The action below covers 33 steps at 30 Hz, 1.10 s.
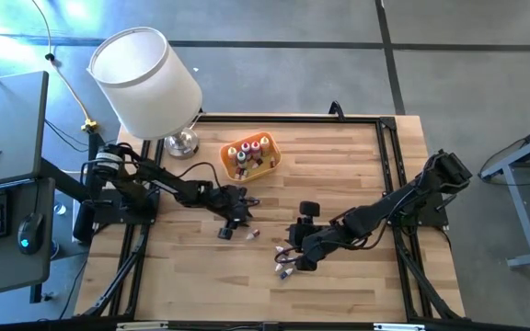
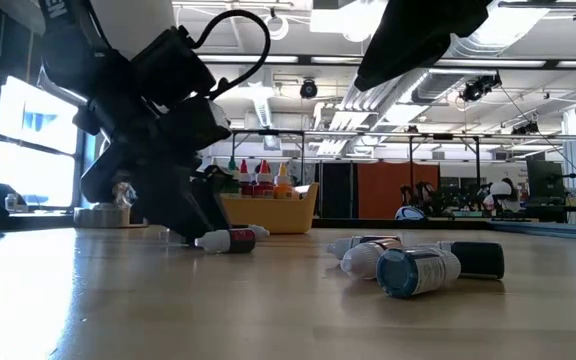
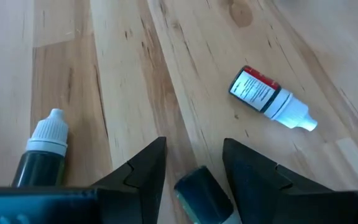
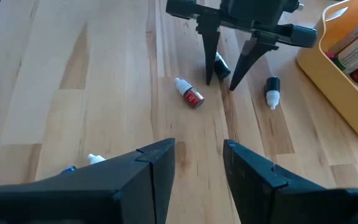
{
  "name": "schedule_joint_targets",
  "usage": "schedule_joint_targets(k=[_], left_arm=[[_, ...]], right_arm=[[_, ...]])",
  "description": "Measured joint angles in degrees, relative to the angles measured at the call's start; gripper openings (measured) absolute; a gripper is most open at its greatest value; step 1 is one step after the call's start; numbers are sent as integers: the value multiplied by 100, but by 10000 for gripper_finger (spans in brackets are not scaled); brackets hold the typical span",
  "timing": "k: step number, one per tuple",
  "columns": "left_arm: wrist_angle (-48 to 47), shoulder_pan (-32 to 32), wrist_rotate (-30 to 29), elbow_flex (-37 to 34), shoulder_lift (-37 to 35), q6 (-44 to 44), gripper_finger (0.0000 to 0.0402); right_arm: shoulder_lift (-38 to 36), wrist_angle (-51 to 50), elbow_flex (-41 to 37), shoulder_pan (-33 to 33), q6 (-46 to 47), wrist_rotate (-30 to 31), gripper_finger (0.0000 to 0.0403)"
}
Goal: Pick & Place food coloring
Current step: Put the top small green food coloring bottle into the bin
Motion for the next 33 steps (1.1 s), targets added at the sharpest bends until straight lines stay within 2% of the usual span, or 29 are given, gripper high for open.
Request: schedule_joint_targets(k=[12,23,33], left_arm=[[-106,2,189,-24,-438,-1273,156],[-874,2,119,-7,-555,-1212,156],[-982,-4,-32,-4,-561,-989,153]], right_arm=[[0,0,0,0,36,-496,129],[0,-1,0,0,42,-496,129],[0,0,0,0,44,-496,129]])
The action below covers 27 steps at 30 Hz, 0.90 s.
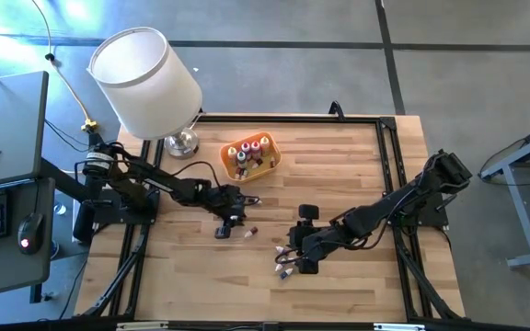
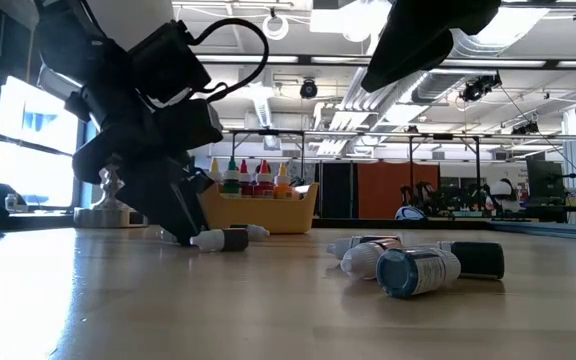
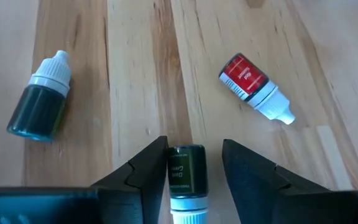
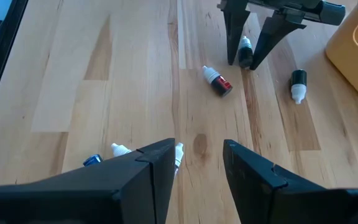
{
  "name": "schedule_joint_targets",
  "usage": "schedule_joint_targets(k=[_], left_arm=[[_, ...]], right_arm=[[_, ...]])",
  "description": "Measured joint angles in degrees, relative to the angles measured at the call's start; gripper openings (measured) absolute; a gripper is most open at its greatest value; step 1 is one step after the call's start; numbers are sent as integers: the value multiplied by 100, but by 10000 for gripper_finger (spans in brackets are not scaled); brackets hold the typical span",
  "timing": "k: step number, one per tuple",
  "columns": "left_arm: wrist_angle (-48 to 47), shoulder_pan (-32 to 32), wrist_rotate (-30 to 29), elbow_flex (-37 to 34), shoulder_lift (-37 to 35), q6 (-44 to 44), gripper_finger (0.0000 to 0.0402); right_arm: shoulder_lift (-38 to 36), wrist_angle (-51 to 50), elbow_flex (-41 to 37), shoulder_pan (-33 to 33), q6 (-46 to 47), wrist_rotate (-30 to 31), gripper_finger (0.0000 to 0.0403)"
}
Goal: Pick & Place food coloring
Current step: Put the top small green food coloring bottle into the bin
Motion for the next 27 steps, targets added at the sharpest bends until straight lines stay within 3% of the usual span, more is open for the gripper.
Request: schedule_joint_targets(k=[9,12,15,18,23,27], left_arm=[[143,-2,-293,-16,0,-36,60],[442,9,-466,31,26,-40,46],[471,12,-1086,428,20,121,53],[130,9,-2122,921,17,733,68],[-563,87,-3675,1919,17,1578,74],[-1306,447,-3937,2505,13,1473,74]], right_arm=[[0,0,0,0,75,-16,129],[0,-37,0,0,469,-302,129],[0,-96,0,0,806,-919,129],[0,-122,0,2,901,-1299,129],[0,-129,0,0,862,-1117,129],[0,-196,0,-2,866,-1058,129]])
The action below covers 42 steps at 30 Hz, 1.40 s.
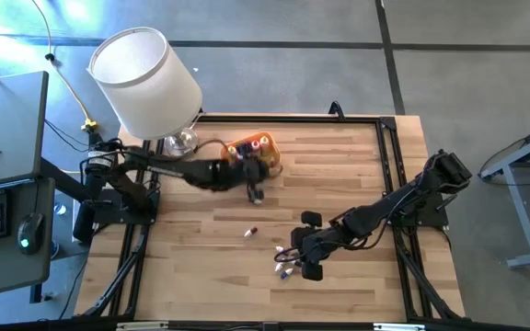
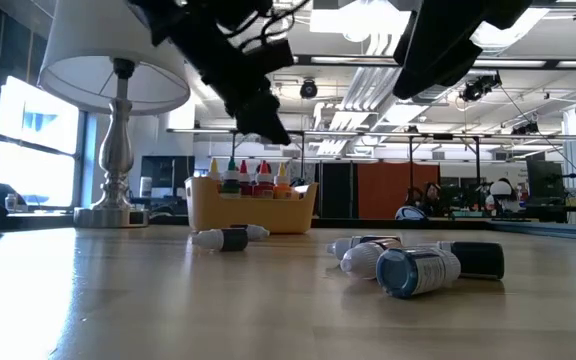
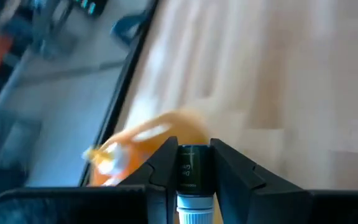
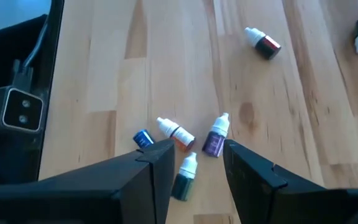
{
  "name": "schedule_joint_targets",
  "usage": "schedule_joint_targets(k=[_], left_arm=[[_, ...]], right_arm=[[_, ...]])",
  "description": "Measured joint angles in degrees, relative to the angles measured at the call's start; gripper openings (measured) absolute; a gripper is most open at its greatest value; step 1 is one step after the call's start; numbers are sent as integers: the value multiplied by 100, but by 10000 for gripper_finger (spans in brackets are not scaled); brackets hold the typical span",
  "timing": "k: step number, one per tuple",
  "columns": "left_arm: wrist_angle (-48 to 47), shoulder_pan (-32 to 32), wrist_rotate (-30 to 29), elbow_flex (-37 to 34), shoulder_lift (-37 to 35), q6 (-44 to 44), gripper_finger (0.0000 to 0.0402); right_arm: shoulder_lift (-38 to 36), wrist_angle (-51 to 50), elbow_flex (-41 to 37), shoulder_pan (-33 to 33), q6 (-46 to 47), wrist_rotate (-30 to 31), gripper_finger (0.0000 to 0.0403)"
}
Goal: Pick & Place food coloring
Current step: Put the top small green food coloring bottle into the bin, then put the small red food coloring bottle into the bin
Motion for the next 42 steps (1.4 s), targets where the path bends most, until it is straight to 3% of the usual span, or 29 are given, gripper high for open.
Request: schedule_joint_targets(k=[2,9,16,21,27,32,42], left_arm=[[-246,283,63,73,0,-357,75],[-516,1150,1367,-43,141,-1248,82],[-483,1361,1333,-64,601,-1284,121],[-490,1288,1329,-66,675,-1323,146],[-825,856,1275,309,384,-1214,148],[-1886,429,1017,947,130,-1162,149],[-4982,-457,706,2652,-72,-1441,149]], right_arm=[[0,-29,0,2,-2,-34,129],[0,-58,0,2,0,-71,129],[0,-39,0,2,0,144,129],[0,24,0,2,-141,967,129],[-2,268,0,-96,-1589,2094,129],[-4,511,-2,-317,-1859,2346,129],[0,510,-2,-637,-342,1691,129]])
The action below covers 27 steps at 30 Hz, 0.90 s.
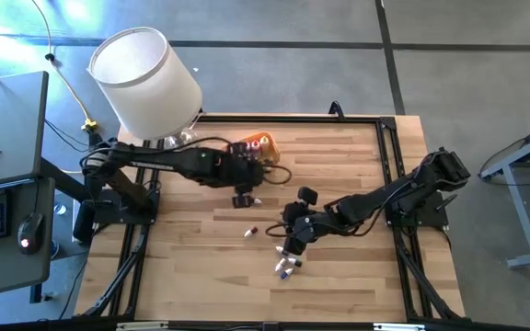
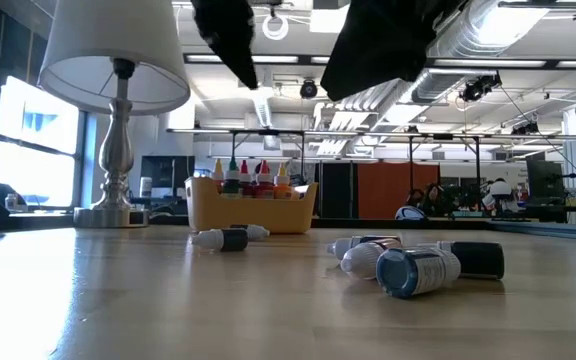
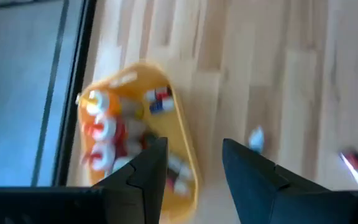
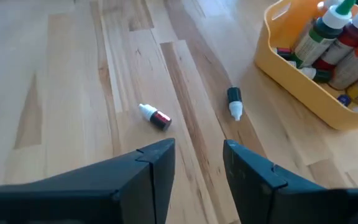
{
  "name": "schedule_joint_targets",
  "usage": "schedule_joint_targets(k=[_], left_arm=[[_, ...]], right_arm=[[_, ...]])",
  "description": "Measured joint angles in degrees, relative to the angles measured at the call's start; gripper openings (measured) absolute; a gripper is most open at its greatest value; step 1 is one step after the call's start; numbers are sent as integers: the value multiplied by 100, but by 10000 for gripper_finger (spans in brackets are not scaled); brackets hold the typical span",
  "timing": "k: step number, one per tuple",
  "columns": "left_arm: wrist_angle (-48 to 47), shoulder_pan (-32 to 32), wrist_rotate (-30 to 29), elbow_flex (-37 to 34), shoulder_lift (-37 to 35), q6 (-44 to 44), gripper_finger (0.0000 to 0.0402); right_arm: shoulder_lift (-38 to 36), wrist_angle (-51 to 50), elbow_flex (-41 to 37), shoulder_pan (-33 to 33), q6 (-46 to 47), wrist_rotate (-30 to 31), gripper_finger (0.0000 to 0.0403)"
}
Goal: Pick & Place food coloring
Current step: Put the small red food coloring bottle into the bin
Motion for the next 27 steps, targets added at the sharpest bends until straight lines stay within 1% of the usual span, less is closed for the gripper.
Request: schedule_joint_targets(k=[3,6,9,11,12,14,16,19,22,24,27], left_arm=[[-1167,-296,-294,608,-8,-390,149],[-2116,-615,-668,969,-89,-816,149],[-2764,-968,-892,1000,-411,-1284,149],[-3057,-1250,-976,776,-742,-1752,149],[-3043,-1411,-1078,597,-923,-1992,149],[-2827,-1763,-1429,87,-1373,-2482,149],[-2500,-2147,-1717,-607,-1835,-2935,149],[-1337,-2709,-1862,-1841,-2466,-3314,149],[247,-3132,-1930,-3031,-2893,-3287,149],[1151,-3297,-1999,-3748,-3036,-3306,149],[2367,-3410,-2045,-4566,-3084,-3310,149]], right_arm=[[2,1,0,-2,43,-4,129],[2,-3,0,12,-72,-52,129],[2,74,-62,51,-110,-164,129],[2,182,-204,68,-129,-184,129],[3,330,-312,68,-178,-226,129],[4,688,-570,68,-308,-308,129],[9,1175,-880,46,-436,-411,129],[11,1973,-1344,2,-562,-397,129],[11,3016,-1779,-72,-692,-317,129],[11,3905,-2051,-151,-748,-330,129],[11,5053,-2413,-288,-1054,-367,129]])
